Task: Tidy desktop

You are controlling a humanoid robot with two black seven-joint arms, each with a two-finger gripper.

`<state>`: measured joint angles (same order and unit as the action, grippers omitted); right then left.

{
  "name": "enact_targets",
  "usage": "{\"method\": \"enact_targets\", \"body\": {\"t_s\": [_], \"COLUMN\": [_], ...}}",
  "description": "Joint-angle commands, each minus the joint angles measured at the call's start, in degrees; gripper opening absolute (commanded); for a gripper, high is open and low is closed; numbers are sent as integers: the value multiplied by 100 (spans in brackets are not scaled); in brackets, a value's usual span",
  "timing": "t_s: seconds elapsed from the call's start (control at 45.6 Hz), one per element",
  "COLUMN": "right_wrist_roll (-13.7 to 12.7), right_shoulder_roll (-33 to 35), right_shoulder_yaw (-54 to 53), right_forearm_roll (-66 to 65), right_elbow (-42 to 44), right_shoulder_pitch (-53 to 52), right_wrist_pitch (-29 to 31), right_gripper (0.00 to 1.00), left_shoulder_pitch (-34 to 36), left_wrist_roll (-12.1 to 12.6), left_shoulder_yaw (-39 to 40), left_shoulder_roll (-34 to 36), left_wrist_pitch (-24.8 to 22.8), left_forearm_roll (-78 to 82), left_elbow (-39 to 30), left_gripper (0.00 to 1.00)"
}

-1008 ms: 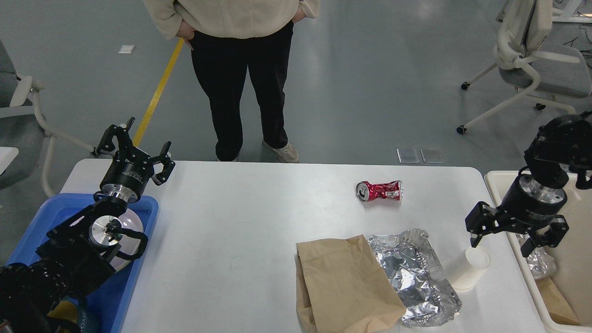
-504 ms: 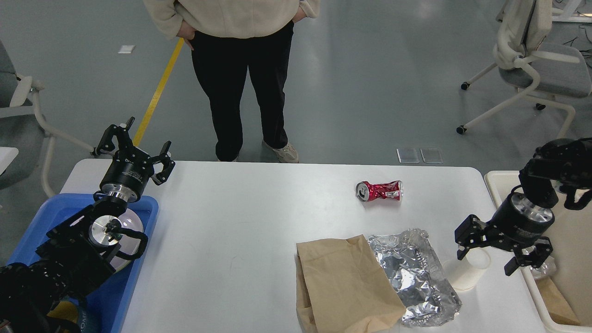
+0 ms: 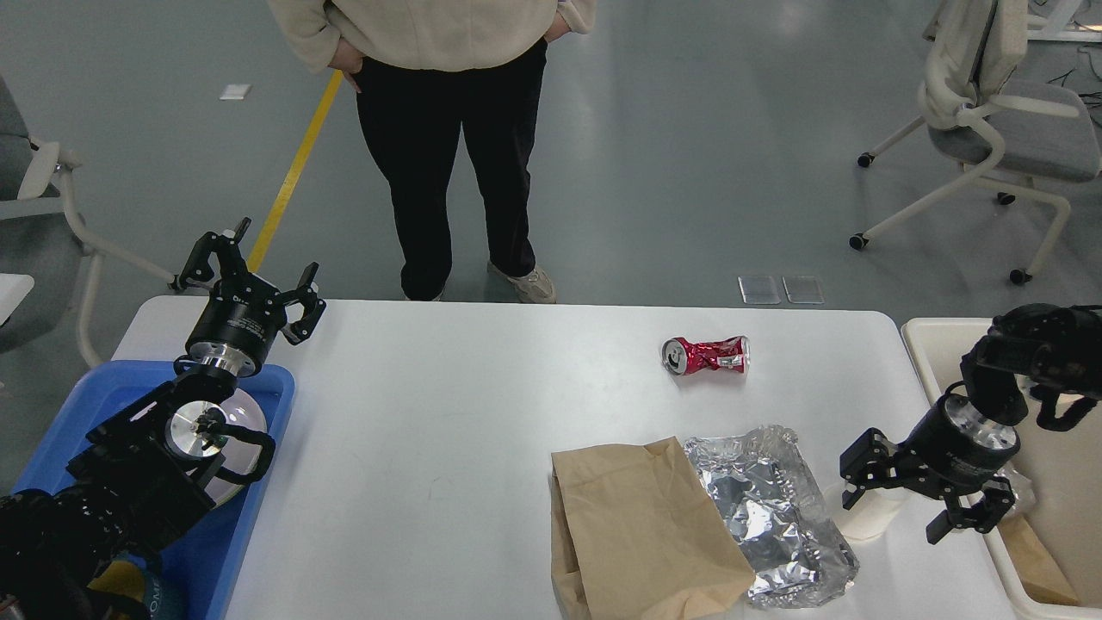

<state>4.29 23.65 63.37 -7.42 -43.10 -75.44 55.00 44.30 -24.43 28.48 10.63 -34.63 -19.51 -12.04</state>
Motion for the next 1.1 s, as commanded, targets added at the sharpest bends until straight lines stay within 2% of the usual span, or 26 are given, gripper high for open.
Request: {"method": "enact_targets", "body": {"t_s": [0.0, 0.219, 0.548, 0.745, 0.789, 0.855, 0.899, 0.943, 0.965, 1.008, 1.074], "right_wrist_roll": [2, 2, -7, -7, -7, -7, -7, -7, -7, -7, -7], "right_shoulder_roll": [0, -9, -53, -62, -53, -44, -27, -9, -9, -9, -9], "right_shoulder_yaw": [-35, -176, -237, -237, -237, -246, -237, -237, -237, -237, -237], "right_forearm_roll": [4, 4, 13, 74, 118, 171, 171, 171, 171, 171, 180], "right_elbow": [21, 143, 276, 267, 258, 232, 223, 179, 170, 170, 153], "right_shoulder_pitch": [29, 29, 170, 240, 240, 223, 214, 205, 214, 214, 214], "right_wrist_pitch": [0, -235, -1079, -1132, -1132, -1123, -1106, -1071, -1070, -1088, -1053], "right_gripper": [100, 100, 100, 99, 93, 77, 61, 34, 24, 13, 3], "left_shoulder_pitch": [0, 0, 0, 0, 0, 0, 0, 0, 0, 0, 0], "left_wrist_roll": [0, 0, 0, 0, 0, 0, 0, 0, 0, 0, 0], "left_shoulder_yaw": [0, 0, 0, 0, 0, 0, 0, 0, 0, 0, 0], "left_shoulder_roll": [0, 0, 0, 0, 0, 0, 0, 0, 0, 0, 0], "left_wrist_pitch": [0, 0, 0, 0, 0, 0, 0, 0, 0, 0, 0], "left_forearm_roll": [0, 0, 0, 0, 0, 0, 0, 0, 0, 0, 0], "left_elbow": [0, 0, 0, 0, 0, 0, 0, 0, 0, 0, 0], "left_gripper": [97, 97, 97, 97, 97, 97, 97, 97, 97, 97, 97]}}
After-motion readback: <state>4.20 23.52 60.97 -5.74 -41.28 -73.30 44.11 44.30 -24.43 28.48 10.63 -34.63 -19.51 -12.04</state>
